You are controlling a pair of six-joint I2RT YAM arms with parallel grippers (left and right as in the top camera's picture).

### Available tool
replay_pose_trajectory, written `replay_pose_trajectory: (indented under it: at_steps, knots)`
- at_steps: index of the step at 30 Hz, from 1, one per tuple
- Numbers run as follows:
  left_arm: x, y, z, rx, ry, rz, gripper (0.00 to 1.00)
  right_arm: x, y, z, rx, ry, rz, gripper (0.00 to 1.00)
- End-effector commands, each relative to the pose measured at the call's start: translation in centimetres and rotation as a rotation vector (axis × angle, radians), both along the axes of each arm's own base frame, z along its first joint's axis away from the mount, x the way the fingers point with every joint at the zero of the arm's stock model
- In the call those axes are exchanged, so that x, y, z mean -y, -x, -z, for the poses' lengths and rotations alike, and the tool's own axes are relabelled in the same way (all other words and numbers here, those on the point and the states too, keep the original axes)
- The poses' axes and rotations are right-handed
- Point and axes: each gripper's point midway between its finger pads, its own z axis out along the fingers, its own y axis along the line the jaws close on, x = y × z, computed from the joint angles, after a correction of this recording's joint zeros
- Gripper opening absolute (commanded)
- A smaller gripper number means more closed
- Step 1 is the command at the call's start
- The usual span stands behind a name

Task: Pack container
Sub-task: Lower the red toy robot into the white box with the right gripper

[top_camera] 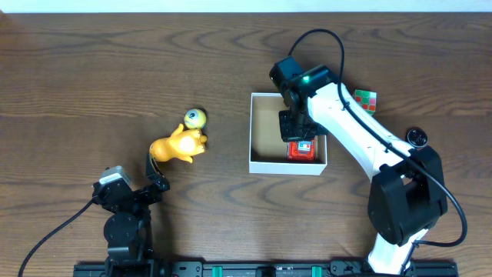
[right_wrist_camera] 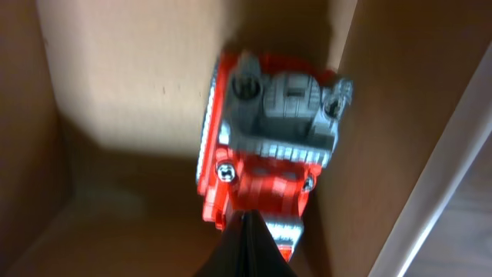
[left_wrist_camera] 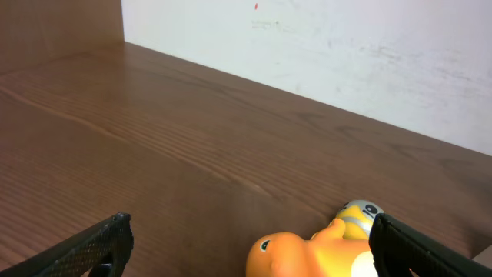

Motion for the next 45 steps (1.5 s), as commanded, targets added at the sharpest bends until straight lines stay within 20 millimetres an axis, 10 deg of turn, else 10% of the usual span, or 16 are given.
replay_pose_trajectory:
  at_steps: [1,45]
  knots:
    - [-0.2,0.0,1.4,-0.033,-0.017,-0.008,0.98,-0.6,0.4,-0.4,-0.013,-0.011,-0.007,0.01]
    - [-0.2,0.0,1.4,-0.033,-0.017,-0.008,0.98,0.6,-0.6,1.0,0.039,0.054,-0.061,0.01]
